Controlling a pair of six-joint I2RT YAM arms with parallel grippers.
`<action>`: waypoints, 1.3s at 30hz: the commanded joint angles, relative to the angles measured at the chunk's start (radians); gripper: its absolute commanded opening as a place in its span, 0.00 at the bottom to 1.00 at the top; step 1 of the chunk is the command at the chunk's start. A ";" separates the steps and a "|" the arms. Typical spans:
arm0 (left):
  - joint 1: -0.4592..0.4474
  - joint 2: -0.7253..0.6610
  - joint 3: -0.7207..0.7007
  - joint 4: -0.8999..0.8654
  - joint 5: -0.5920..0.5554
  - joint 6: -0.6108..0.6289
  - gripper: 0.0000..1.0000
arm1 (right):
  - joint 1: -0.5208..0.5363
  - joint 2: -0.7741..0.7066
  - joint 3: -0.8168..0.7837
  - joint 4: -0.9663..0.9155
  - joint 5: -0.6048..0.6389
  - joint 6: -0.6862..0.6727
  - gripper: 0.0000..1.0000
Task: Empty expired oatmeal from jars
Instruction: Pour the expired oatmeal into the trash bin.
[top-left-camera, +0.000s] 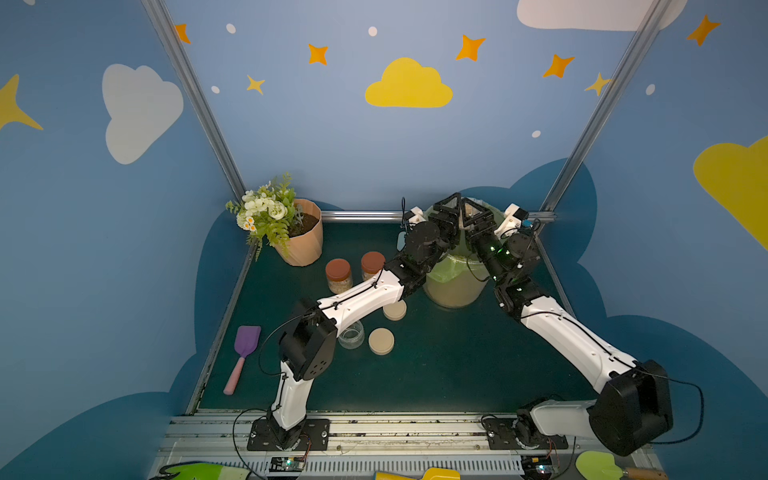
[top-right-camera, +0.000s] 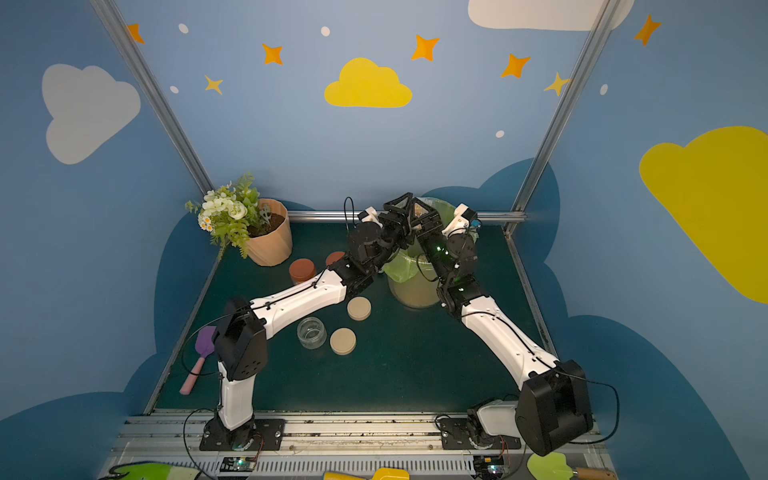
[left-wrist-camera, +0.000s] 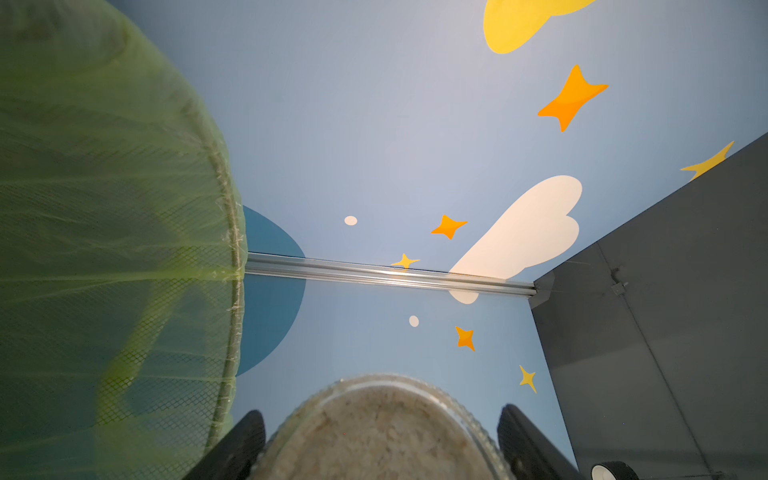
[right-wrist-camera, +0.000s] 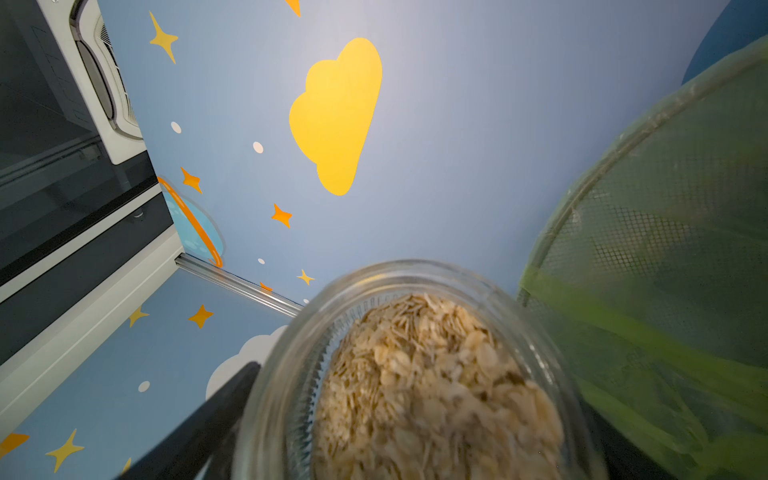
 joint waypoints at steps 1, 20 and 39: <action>0.013 0.006 0.038 0.047 0.007 0.045 0.18 | 0.004 -0.040 0.011 -0.025 -0.007 -0.008 0.95; 0.045 0.050 0.146 0.011 -0.006 0.149 0.15 | -0.092 -0.121 0.003 -0.375 -0.024 0.057 0.96; 0.103 0.066 0.205 -0.083 0.040 0.300 0.15 | -0.223 0.046 0.354 -0.839 -0.355 -0.347 0.94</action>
